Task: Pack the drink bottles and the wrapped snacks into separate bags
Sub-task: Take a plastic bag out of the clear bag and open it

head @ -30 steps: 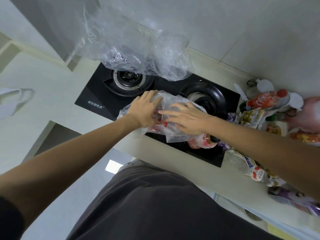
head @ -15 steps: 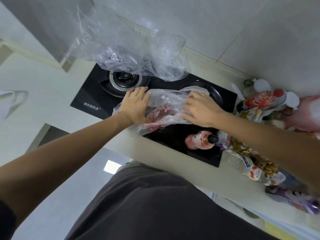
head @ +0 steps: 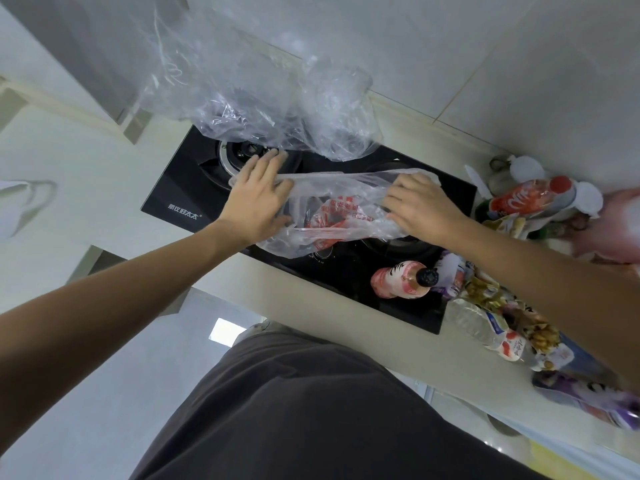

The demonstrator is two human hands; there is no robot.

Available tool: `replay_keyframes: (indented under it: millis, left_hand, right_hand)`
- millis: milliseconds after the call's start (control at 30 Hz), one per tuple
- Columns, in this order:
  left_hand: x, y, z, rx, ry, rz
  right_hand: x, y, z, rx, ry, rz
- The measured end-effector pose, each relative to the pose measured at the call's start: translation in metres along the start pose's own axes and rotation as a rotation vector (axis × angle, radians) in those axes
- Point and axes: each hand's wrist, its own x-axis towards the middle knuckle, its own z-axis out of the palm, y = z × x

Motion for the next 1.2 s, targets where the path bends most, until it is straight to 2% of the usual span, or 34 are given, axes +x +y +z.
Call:
replay_keyframes:
  millis: [100, 200, 367, 533, 733, 767, 900, 1067, 1200]
  left_hand:
    - [-0.001, 0.015, -0.007, -0.031, 0.182, 0.253]
    - [0.002, 0.024, -0.001, -0.100, 0.119, 0.409]
    - [0.024, 0.018, 0.014, -0.124, 0.002, 0.279]
    - [0.044, 0.011, 0.025, -0.054, -0.184, 0.201]
    - [0.047, 0.020, 0.031, 0.052, -0.248, 0.160]
    - [0.047, 0.022, 0.031, 0.065, -0.260, 0.129]
    - [0.049, 0.027, 0.032, 0.100, -0.302, 0.022]
    - [0.055, 0.035, 0.035, 0.196, -0.346, -0.020]
    - [0.050, 0.031, 0.031, 0.247, -0.341, -0.003]
  right_hand:
    - [0.002, -0.005, -0.003, -0.021, 0.035, -0.061]
    - [0.004, -0.010, -0.004, 0.092, 0.009, -0.092]
    - [0.008, -0.006, 0.001, 0.175, -0.044, -0.081]
    - [0.011, 0.004, 0.007, -0.007, 0.016, -0.012]
    - [0.008, 0.002, 0.013, -0.044, -0.078, 0.085]
    - [0.009, 0.002, 0.013, -0.051, -0.101, 0.115]
    - [0.005, -0.001, 0.012, -0.168, -0.376, 0.253]
    - [0.005, -0.001, 0.012, -0.098, -0.394, 0.388]
    - [0.003, 0.005, 0.011, -0.158, -0.516, 0.410]
